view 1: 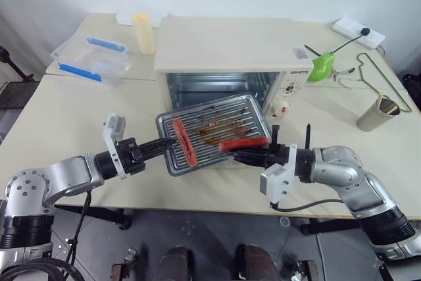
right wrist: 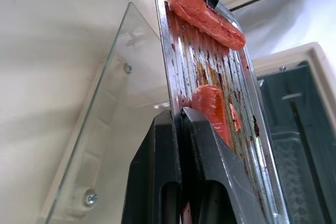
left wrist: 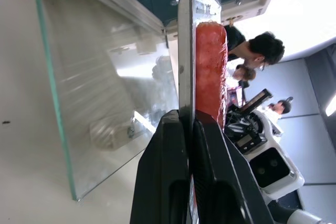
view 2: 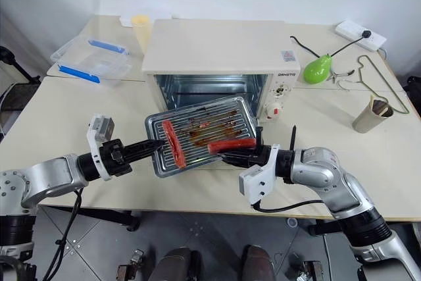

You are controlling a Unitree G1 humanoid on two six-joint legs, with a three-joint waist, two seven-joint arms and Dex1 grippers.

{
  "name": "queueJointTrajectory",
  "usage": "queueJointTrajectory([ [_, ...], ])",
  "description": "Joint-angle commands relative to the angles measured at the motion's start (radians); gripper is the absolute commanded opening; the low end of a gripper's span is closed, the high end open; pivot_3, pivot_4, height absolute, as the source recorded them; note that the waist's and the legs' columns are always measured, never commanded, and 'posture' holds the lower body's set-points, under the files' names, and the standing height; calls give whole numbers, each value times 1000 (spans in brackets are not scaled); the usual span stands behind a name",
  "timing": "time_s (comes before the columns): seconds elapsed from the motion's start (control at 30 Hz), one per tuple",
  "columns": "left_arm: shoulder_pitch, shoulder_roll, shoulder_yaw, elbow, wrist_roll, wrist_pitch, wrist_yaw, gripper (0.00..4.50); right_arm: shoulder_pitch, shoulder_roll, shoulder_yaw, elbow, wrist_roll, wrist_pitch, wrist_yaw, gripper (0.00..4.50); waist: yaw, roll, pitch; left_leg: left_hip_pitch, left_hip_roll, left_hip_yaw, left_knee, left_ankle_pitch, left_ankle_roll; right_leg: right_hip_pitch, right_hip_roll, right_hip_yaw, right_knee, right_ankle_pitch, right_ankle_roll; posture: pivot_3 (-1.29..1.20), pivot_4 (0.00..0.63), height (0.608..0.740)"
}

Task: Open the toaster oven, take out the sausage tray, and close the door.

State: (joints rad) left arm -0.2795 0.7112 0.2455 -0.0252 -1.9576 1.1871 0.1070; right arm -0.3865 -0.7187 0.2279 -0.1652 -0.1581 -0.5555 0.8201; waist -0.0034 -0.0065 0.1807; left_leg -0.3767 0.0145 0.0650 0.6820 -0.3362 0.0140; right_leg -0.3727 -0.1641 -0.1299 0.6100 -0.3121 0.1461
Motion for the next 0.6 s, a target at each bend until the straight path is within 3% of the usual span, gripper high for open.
queueJointTrajectory([
  [0.03,33,-47,13,-34,-15,16,20,12,-6,5,-40,-73,140,48,10,107,0,0,0,0,0,0,0,0,0,0,0,0,0,0,0,0,150,740],
  [0.13,55,-101,56,-37,-15,5,60,0,-1,7,-53,-93,195,90,38,833,0,0,0,0,0,0,0,0,0,0,0,0,0,0,0,0,150,740],
  [0.47,126,-146,144,-55,-15,33,71,0,42,-42,-90,-160,410,231,148,4323,3,0,0,0,-1,0,0,0,0,1,0,0,-1,0,0,0,150,740],
  [0.6,197,-139,198,-79,-15,26,69,0,57,-54,-128,-189,526,331,182,4460,2,0,0,0,-1,0,0,0,0,1,0,0,-1,0,0,0,150,740],
])
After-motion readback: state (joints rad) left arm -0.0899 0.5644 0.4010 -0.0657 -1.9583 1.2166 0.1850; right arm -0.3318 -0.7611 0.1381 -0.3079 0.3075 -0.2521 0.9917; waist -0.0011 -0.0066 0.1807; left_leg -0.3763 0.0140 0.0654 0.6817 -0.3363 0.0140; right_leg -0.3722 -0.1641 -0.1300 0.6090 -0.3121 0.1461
